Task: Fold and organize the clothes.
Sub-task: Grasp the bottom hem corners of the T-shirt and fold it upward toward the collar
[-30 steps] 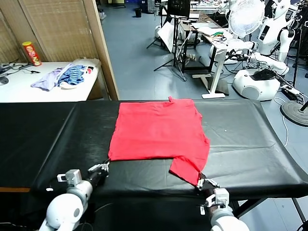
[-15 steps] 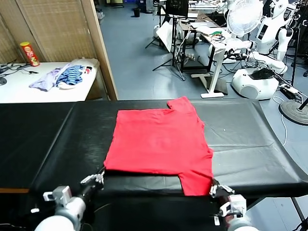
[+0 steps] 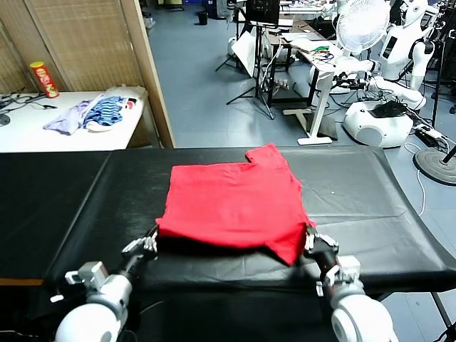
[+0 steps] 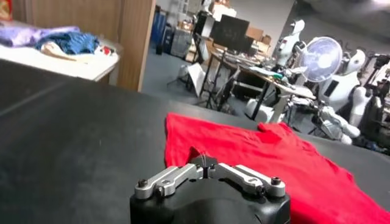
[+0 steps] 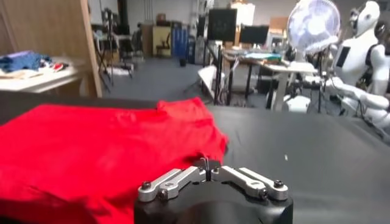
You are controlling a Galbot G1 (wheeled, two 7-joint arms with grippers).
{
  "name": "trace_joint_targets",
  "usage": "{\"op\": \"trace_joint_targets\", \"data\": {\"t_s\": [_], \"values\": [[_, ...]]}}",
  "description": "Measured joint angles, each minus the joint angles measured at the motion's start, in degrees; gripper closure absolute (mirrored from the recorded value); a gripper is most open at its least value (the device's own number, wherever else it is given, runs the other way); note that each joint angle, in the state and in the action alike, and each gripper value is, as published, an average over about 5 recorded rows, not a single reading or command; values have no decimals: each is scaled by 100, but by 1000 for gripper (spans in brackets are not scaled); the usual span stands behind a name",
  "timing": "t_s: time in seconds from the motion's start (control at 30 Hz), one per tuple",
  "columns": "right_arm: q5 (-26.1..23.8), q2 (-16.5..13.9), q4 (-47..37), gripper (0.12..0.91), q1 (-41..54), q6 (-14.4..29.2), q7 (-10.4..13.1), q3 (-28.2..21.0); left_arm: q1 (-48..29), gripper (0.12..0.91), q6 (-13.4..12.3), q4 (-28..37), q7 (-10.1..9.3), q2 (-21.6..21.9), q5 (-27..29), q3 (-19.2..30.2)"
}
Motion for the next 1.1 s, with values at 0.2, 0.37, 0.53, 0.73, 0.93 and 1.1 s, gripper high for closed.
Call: {"op": "trace_joint_targets", "data": {"t_s": [0.2, 0.37, 0.53, 0.73, 0.93, 1.1], "values": [[39, 68, -332, 879, 253, -100, -136, -42, -433, 904, -51, 571, 13, 67, 503, 223], [302, -69, -6, 644, 40, -407, -200, 46, -688, 904, -4, 903, 62, 121, 644, 351], [396, -229, 674, 378, -399, -601, -207, 204, -695, 782, 38, 936, 143, 150, 695, 354], [219, -247, 1148, 232, -1005, -491, -289, 413, -474, 449, 120, 735, 179, 204, 677, 265], [229, -242, 1198, 242, -1357, -392, -302, 541, -188, 243, 278, 546, 366, 224, 408, 162], [245, -234, 1097, 324, -1368, -367, -302, 537, -65, 233, 357, 539, 437, 207, 166, 114]]}}
